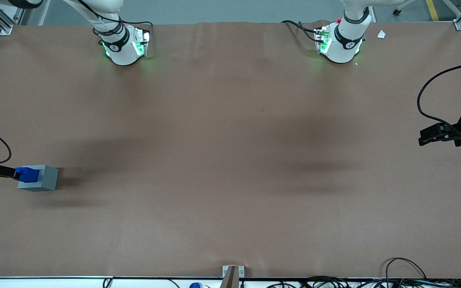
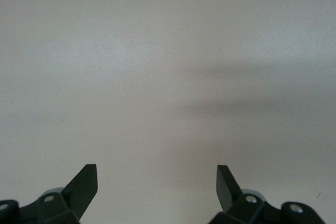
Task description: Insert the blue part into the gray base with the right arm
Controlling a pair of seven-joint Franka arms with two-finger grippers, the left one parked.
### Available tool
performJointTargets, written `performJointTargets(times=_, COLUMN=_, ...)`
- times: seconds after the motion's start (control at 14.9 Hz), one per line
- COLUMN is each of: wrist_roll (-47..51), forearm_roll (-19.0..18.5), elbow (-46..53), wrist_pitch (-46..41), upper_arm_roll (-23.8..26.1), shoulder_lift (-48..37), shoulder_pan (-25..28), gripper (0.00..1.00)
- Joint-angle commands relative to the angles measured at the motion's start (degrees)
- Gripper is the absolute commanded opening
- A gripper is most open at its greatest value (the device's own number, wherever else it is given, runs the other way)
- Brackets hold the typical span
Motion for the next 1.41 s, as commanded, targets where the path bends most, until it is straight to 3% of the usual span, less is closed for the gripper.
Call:
performJointTargets(times=0.0, wrist_roll=5.2, forearm_roll=-0.7, elbow=-2.2, wrist_pitch=-5.8, upper_arm_roll=0.0, shoulder_lift=-8.0, shoulder_pan=3.3, gripper=1.0)
performJointTargets(times=0.6, wrist_roll=18.0, forearm_roll=-0.6, elbow=-2.3, wrist_pitch=-23.4, upper_arm_roll=0.1, shoulder_lift=-23.3, shoulder_pan=14.5, gripper=1.0)
performJointTargets(times=1.14, wrist_roll=17.8, forearm_roll=-0.6, elbow=-2.3, wrist_pitch=-23.7, upper_arm_roll=0.3, shoulder_lift=-24.6, shoulder_pan=16.0, gripper=1.0)
performJointTargets(times=1.34, wrist_roll=18.0, forearm_roll=-3.3, elbow=-2.2, wrist_pitch=-23.8, upper_arm_roll=0.3, shoulder_lift=-24.5, shoulder_pan=16.9, gripper=1.0)
